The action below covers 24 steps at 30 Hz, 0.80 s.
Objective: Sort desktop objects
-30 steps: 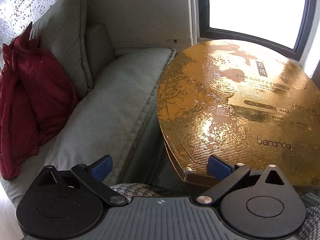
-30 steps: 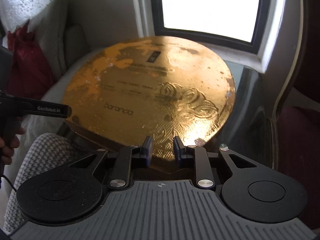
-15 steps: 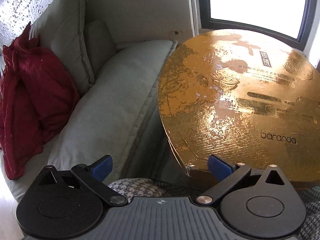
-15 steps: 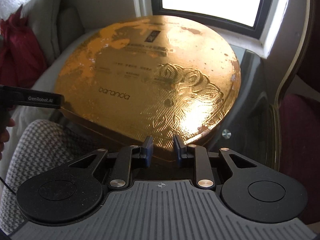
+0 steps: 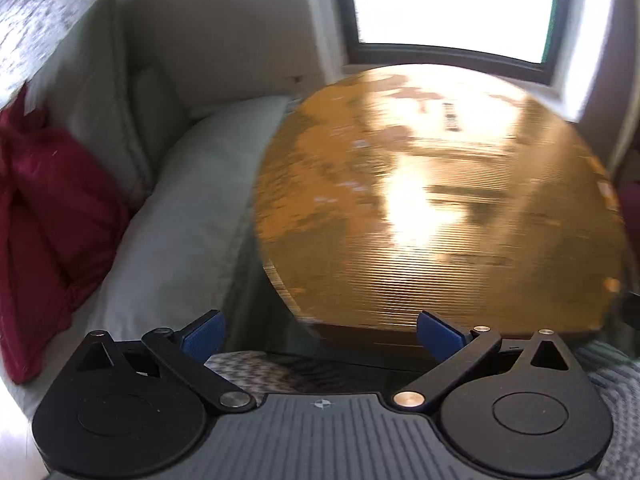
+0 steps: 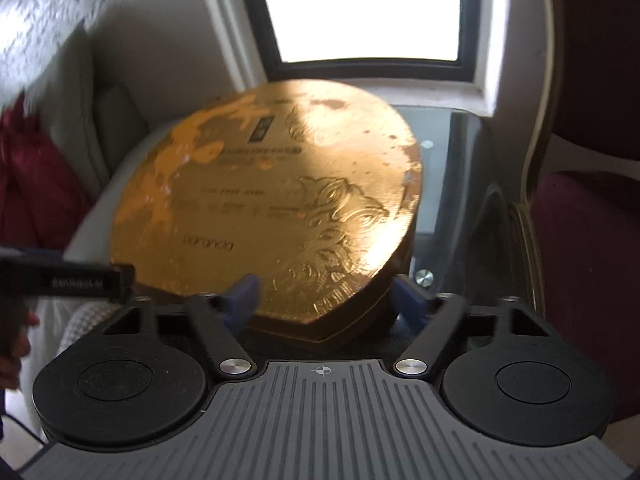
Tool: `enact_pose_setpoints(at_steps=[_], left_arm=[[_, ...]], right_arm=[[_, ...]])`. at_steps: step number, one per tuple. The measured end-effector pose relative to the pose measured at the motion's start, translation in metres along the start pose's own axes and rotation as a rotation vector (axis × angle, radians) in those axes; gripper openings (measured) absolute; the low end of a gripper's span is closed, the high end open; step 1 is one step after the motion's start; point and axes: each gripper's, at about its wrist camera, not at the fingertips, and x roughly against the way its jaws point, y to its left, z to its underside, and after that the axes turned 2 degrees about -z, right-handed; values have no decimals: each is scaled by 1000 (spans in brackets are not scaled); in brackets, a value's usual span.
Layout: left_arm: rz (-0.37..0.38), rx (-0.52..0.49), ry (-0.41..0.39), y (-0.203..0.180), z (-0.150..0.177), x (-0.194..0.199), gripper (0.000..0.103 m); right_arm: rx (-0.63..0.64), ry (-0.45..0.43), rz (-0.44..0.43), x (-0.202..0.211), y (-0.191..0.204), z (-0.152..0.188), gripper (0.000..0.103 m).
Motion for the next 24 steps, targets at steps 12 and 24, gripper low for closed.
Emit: enact_pose_setpoints(at_steps=[12, 24], left_arm=[[146, -155, 8, -61, 16, 17, 103], [84, -114, 36, -51, 28, 28, 103]], right_arm=[[-137, -32, 15, 17, -40, 21, 94], [-15, -31, -17, 33, -15, 31, 96]])
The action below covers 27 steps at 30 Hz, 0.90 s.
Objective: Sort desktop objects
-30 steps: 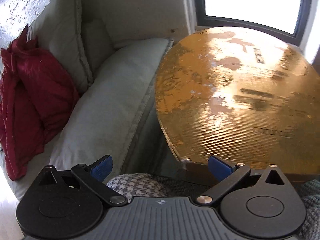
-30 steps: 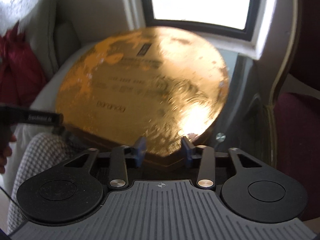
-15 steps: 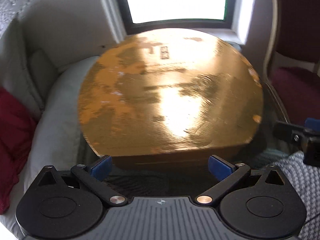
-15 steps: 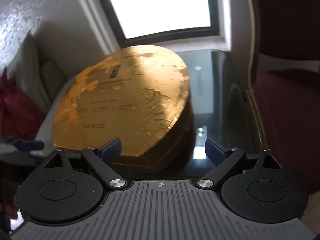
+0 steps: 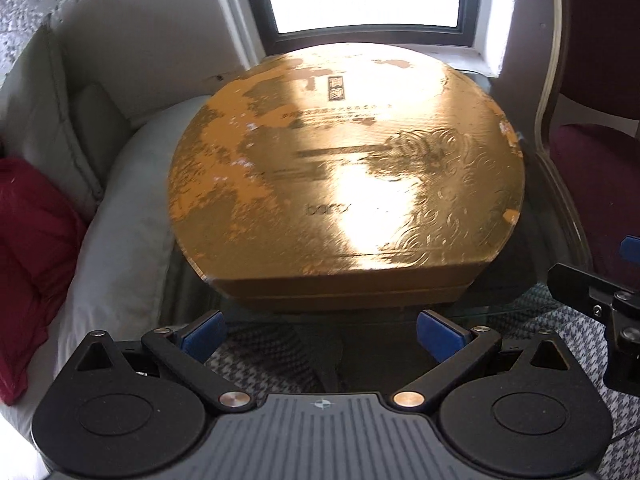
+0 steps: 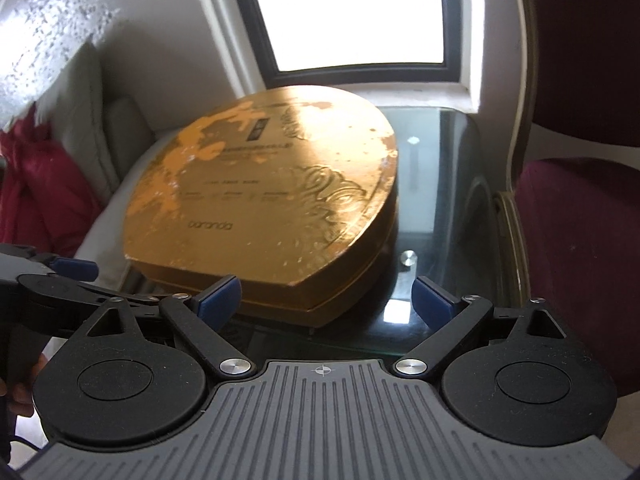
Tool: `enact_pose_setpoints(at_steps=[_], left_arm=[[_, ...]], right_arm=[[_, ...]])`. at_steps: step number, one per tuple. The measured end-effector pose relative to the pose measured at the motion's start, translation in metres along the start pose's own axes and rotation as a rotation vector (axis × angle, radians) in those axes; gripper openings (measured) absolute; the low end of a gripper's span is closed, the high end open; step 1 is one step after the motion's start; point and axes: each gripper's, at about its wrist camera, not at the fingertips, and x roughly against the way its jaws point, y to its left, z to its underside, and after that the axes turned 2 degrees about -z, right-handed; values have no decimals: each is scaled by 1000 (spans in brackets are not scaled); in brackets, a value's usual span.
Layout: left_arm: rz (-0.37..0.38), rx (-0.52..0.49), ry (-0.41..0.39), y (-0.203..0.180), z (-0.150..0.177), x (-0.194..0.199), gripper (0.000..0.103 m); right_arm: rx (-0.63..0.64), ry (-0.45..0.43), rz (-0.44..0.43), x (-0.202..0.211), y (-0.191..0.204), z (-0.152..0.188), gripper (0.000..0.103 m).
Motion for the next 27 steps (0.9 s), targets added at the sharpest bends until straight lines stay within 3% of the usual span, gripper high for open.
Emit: enact_pose_setpoints(at_steps=[16, 27], left_arm=[[41, 62, -97, 29, 52, 48, 103], [67, 65, -131, 32, 83, 61, 103]], right_arm=[[78, -81, -4, 50, 44, 29, 97], [61, -122, 1, 73, 46, 57, 98]])
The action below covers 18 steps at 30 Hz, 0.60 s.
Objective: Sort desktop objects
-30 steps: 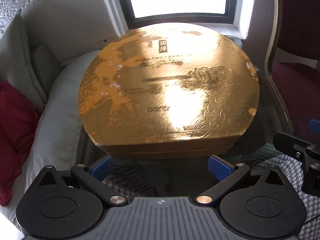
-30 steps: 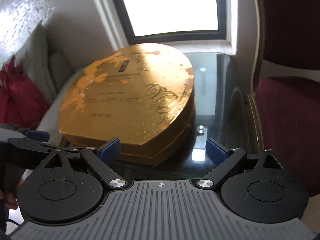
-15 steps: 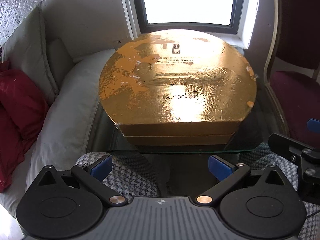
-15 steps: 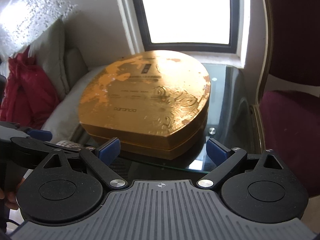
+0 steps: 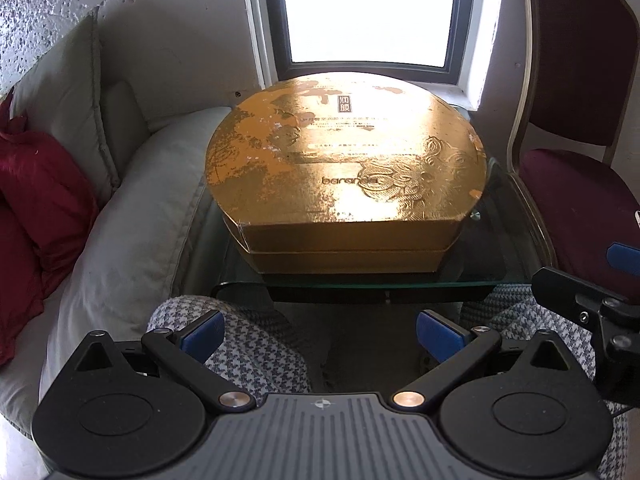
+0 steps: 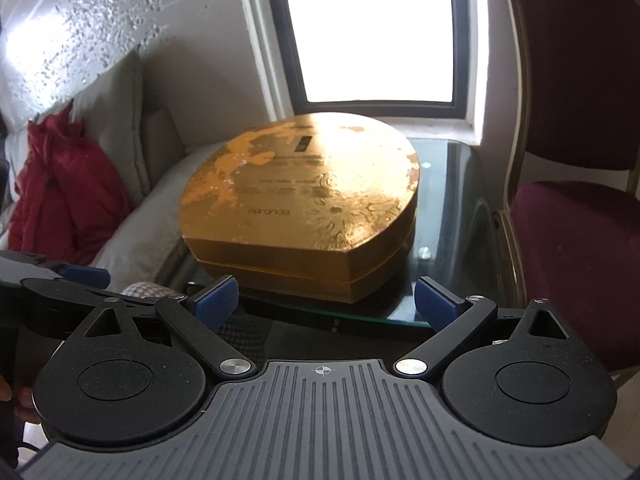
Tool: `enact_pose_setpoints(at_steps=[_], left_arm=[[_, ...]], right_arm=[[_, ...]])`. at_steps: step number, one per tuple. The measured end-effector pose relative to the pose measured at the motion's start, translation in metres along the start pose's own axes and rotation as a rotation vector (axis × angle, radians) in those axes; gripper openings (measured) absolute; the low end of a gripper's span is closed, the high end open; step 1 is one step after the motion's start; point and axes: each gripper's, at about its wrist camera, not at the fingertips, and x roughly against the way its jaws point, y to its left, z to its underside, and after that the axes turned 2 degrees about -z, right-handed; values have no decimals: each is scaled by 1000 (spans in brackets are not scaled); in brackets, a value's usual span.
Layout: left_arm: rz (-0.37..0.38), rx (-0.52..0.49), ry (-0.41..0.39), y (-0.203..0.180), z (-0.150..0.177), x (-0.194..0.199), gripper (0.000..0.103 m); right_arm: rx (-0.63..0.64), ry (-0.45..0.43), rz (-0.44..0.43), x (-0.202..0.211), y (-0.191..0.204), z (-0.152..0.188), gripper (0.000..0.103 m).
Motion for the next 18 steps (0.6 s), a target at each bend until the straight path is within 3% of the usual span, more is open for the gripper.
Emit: enact_pose_setpoints(at_steps=[18], left_arm=[[14, 6, -12, -3, -12, -8, 103]], right_arm=[[0, 10, 0, -8, -8, -5, 99]])
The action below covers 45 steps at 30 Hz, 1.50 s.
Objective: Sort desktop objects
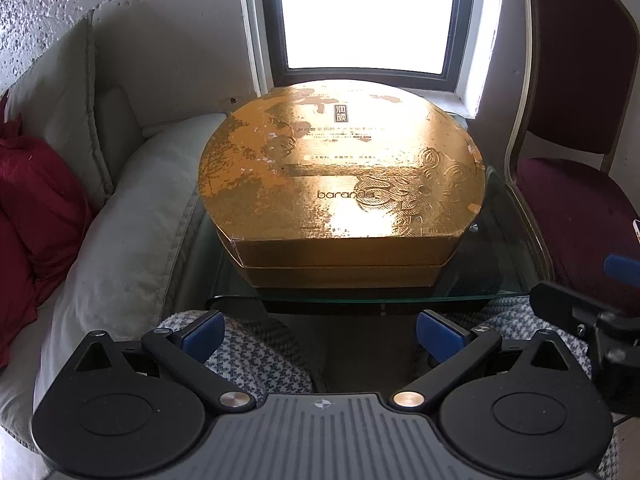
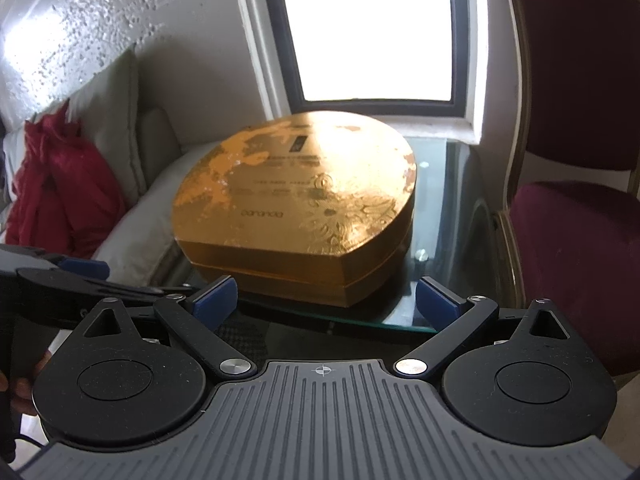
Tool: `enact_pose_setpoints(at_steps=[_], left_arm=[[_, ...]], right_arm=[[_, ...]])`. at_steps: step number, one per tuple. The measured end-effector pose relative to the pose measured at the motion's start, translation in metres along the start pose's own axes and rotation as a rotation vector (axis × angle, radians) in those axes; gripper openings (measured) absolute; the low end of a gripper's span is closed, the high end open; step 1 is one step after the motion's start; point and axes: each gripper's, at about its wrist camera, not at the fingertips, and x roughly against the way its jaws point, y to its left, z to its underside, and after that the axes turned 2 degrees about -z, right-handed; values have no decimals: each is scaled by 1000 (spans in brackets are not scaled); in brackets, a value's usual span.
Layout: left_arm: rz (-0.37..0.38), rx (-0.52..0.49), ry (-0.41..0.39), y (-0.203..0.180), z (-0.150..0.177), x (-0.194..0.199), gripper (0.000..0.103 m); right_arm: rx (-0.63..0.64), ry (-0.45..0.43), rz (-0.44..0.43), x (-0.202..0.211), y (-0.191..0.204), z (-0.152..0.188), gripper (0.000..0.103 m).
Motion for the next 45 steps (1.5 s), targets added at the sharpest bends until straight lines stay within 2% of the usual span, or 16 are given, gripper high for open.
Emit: enact_pose_setpoints(at_steps=[14, 45], left_arm=[[-4, 12, 48, 1, 1, -19, 103], [-9, 4, 73, -4, 10, -17, 103]], right_arm=[[-25, 40, 7, -16, -8, 3, 99], [-36, 16, -3, -8, -15, 6, 99]])
